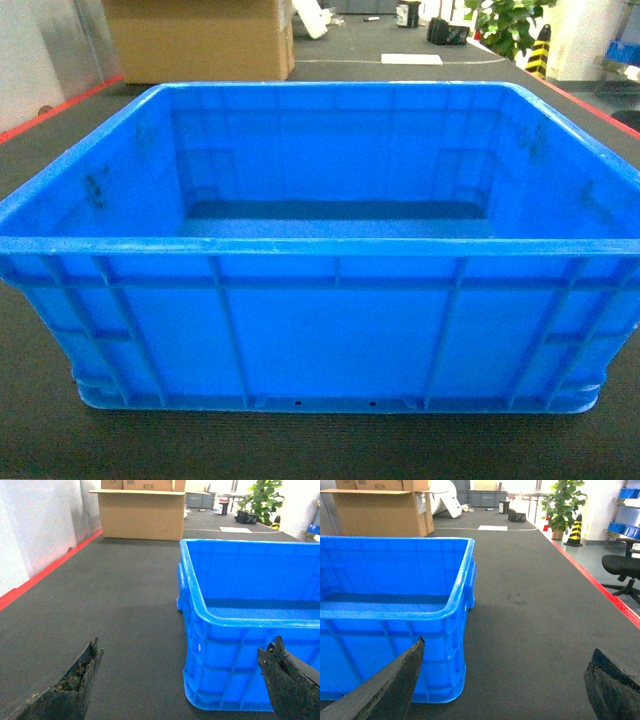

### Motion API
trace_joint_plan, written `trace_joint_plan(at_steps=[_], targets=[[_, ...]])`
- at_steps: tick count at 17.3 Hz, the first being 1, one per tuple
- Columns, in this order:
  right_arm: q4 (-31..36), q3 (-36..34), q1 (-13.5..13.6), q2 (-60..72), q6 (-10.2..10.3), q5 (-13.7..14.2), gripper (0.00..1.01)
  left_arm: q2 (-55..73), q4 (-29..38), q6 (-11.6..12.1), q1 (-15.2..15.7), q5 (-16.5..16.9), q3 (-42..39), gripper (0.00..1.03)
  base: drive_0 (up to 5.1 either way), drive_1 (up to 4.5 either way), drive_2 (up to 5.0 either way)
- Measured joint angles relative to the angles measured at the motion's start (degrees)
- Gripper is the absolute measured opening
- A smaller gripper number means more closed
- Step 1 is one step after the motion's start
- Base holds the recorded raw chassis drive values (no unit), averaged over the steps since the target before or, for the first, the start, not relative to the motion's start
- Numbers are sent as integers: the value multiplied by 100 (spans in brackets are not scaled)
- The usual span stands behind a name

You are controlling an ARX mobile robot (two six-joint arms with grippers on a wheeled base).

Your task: Place box next to blue box on left shelf

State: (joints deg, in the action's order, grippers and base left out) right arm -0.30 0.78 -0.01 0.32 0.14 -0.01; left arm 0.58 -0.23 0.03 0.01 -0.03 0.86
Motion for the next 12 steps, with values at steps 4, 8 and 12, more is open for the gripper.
trace_joint_plan(at_steps=[4,8,12], targets=[[0,0,0,0,0,0,98,0,-2,0,0,0,0,98,0,0,0],[0,0,0,0,2,0,98,0,0,0,0,0,2,98,0,0,0],[0,0,0,0,2,0,98,0,-2,0,0,0,0,98,0,0,0]])
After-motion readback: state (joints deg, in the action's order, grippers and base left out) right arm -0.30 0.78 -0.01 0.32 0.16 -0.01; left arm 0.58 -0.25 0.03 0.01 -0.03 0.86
